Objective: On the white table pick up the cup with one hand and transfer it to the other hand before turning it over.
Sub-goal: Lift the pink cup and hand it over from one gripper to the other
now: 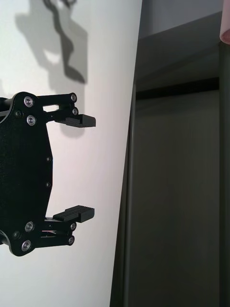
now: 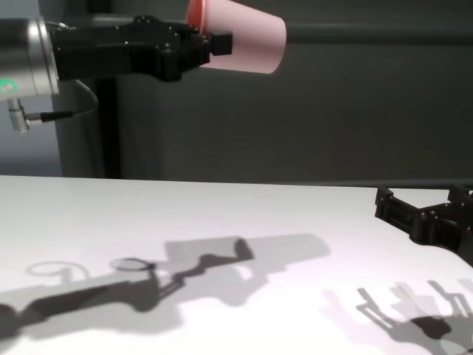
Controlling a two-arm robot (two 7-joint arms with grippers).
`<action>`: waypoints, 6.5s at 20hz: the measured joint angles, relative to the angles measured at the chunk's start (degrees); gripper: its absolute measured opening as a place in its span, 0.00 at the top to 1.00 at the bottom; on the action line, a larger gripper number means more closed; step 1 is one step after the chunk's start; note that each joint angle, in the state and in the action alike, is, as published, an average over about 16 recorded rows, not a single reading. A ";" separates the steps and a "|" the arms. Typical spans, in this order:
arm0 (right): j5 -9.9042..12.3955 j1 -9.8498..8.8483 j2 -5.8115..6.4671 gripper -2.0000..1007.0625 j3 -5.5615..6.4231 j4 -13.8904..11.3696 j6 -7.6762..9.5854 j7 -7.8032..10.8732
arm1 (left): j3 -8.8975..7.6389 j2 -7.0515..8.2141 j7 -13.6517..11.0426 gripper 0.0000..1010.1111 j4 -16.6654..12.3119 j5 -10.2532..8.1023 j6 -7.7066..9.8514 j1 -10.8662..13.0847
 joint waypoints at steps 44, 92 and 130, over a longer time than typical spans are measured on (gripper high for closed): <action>10.52 -1.00 -3.57 0.00 4.61 1.84 -0.49 6.35 | -0.19 -2.02 -2.19 0.95 3.43 -8.39 1.78 1.00; 58.97 10.56 -12.23 0.01 6.22 15.15 11.73 32.11 | -0.20 -1.97 -2.18 0.95 3.37 -8.28 1.73 0.94; 66.53 20.36 -12.19 0.01 2.09 21.99 12.17 34.85 | -0.20 -1.97 -2.18 0.95 3.37 -8.28 1.73 0.94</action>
